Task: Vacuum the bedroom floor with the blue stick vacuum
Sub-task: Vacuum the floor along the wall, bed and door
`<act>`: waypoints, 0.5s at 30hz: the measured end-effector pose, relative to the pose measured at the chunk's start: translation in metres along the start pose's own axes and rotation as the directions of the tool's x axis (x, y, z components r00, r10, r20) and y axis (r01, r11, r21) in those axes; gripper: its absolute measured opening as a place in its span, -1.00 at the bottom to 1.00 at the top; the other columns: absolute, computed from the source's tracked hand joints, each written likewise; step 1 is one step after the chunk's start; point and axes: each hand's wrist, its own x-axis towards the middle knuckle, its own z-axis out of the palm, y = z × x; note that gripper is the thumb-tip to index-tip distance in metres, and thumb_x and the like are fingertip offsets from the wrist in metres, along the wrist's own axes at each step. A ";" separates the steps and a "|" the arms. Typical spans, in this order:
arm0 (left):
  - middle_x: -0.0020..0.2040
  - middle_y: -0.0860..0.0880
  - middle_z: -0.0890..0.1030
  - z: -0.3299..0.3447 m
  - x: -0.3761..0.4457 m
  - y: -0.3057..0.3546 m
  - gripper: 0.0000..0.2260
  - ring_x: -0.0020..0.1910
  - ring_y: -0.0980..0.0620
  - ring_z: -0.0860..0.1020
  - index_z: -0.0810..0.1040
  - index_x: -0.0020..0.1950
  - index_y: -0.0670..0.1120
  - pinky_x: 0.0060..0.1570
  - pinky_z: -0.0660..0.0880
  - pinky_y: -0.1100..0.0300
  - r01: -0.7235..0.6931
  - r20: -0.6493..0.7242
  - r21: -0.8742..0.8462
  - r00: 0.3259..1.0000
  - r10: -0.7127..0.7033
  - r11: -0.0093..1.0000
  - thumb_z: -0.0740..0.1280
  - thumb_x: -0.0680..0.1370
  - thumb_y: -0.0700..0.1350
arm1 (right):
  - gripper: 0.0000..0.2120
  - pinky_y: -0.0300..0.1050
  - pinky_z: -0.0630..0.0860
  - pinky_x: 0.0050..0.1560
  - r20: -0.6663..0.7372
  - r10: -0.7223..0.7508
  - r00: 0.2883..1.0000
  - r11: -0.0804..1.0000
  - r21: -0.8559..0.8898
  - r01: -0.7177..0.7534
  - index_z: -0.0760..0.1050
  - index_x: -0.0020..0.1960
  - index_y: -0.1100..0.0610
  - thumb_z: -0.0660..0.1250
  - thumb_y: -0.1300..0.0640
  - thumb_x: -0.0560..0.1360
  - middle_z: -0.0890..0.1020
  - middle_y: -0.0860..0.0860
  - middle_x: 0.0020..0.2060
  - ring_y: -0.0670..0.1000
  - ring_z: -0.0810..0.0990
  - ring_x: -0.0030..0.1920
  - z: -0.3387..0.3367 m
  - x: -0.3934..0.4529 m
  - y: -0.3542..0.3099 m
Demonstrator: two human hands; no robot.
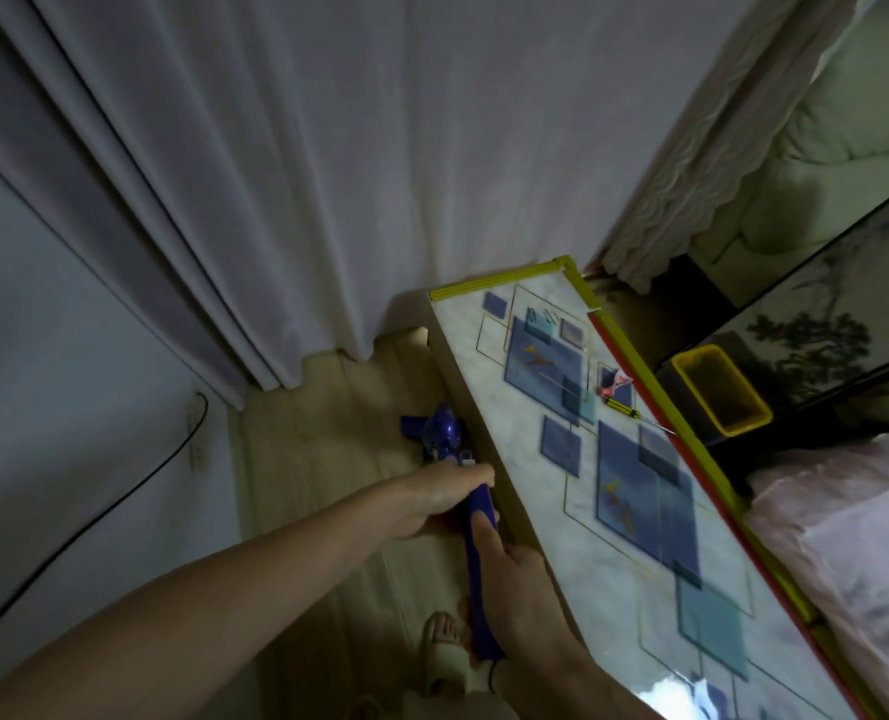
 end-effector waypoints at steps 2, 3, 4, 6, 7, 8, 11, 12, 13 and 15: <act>-0.21 -0.11 0.60 0.004 -0.006 -0.006 -0.87 -0.14 -0.04 0.57 0.49 -0.11 -0.15 0.15 0.51 0.07 0.003 -0.007 -0.003 1.000 -0.003 1.000 0.22 0.58 -0.14 | -0.58 -0.37 0.30 -0.62 0.035 0.000 0.999 0.999 -0.038 0.001 0.45 -0.05 0.22 0.12 -0.14 0.63 0.48 0.05 -0.39 -0.09 0.41 -0.55 -0.006 -0.003 0.002; -0.21 -0.10 0.60 0.006 -0.006 -0.008 -0.87 -0.12 -0.04 0.57 0.49 -0.11 -0.14 0.17 0.50 0.06 0.001 -0.019 -0.006 1.000 -0.001 1.000 0.21 0.58 -0.14 | -0.59 -0.37 0.31 -0.62 0.044 -0.007 0.999 0.998 -0.057 0.009 0.45 -0.07 0.20 0.11 -0.14 0.63 0.48 0.04 -0.39 -0.10 0.42 -0.55 -0.009 -0.002 0.003; -0.21 -0.10 0.61 0.008 -0.004 -0.010 -0.87 -0.10 -0.05 0.57 0.49 -0.11 -0.14 0.18 0.49 0.05 -0.006 -0.033 -0.006 0.999 0.006 1.000 0.22 0.57 -0.13 | -0.59 -0.37 0.31 -0.61 0.051 -0.013 0.999 0.997 -0.073 0.017 0.44 -0.09 0.19 0.11 -0.14 0.63 0.49 0.04 -0.39 -0.10 0.43 -0.54 -0.012 -0.001 0.003; -0.09 -0.14 0.65 0.011 0.011 -0.009 -0.86 -0.02 -0.08 0.60 0.48 -0.02 -0.14 0.22 0.50 0.02 -0.022 -0.080 -0.008 0.997 0.021 1.000 0.24 0.55 -0.08 | -0.59 -0.36 0.32 -0.61 0.054 -0.020 0.998 0.995 -0.092 0.025 0.43 -0.09 0.20 0.11 -0.15 0.63 0.51 0.04 -0.39 -0.10 0.45 -0.56 -0.018 0.004 0.001; 0.01 -0.18 0.64 0.012 0.022 -0.007 -0.77 0.05 -0.10 0.60 0.47 0.10 -0.15 0.22 0.51 0.00 -0.024 -0.112 -0.016 0.993 0.022 1.000 0.26 0.53 -0.05 | -0.58 -0.36 0.33 -0.61 0.056 -0.028 0.998 0.995 -0.098 0.034 0.42 -0.09 0.21 0.11 -0.15 0.63 0.51 0.05 -0.39 -0.10 0.45 -0.58 -0.021 0.010 -0.003; 0.10 -0.20 0.62 0.014 0.035 -0.004 -0.65 0.10 -0.12 0.60 0.44 0.22 -0.15 0.20 0.52 -0.01 -0.020 -0.140 -0.031 0.990 0.015 0.999 0.28 0.51 -0.01 | -0.57 -0.34 0.35 -0.59 0.062 -0.043 0.997 0.993 -0.106 0.050 0.42 -0.11 0.21 0.11 -0.15 0.63 0.50 0.07 -0.40 -0.10 0.46 -0.60 -0.025 0.017 -0.006; 0.18 -0.20 0.57 0.014 0.078 0.010 -0.53 0.14 -0.15 0.56 0.38 0.36 -0.16 0.21 0.51 -0.03 -0.055 -0.224 -0.043 0.973 0.045 0.998 0.26 0.52 0.05 | -0.53 -0.15 0.46 -0.33 0.075 -0.123 0.990 0.977 -0.166 0.134 0.43 -0.17 0.18 0.10 -0.20 0.61 0.54 0.12 -0.33 -0.01 0.49 -0.46 -0.034 0.048 -0.022; 0.18 -0.21 0.56 0.013 0.090 0.015 -0.54 0.15 -0.16 0.56 0.39 0.37 -0.16 0.22 0.50 -0.04 -0.069 -0.250 -0.037 0.967 0.057 0.997 0.23 0.55 0.05 | -0.53 -0.09 0.45 -0.26 0.079 -0.136 0.987 0.974 -0.169 0.148 0.44 -0.17 0.17 0.10 -0.22 0.61 0.54 0.14 -0.30 0.02 0.48 -0.41 -0.036 0.058 -0.027; 0.20 -0.21 0.56 0.011 0.101 0.020 -0.54 0.17 -0.17 0.55 0.37 0.39 -0.17 0.23 0.49 -0.04 -0.070 -0.269 -0.024 0.961 0.061 0.997 0.20 0.58 0.06 | -0.53 -0.06 0.43 -0.23 0.086 -0.137 0.987 0.975 -0.165 0.150 0.45 -0.16 0.17 0.10 -0.22 0.61 0.54 0.14 -0.29 0.03 0.47 -0.39 -0.036 0.067 -0.031; 0.25 -0.22 0.53 0.007 0.107 0.027 -0.55 0.20 -0.17 0.53 0.34 0.42 -0.17 0.24 0.47 -0.02 -0.070 -0.293 0.013 0.953 0.071 0.997 0.15 0.62 0.06 | -0.52 -0.08 0.46 -0.26 0.101 -0.122 0.987 0.976 -0.168 0.138 0.43 -0.16 0.18 0.09 -0.22 0.61 0.53 0.13 -0.32 0.01 0.48 -0.43 -0.033 0.079 -0.035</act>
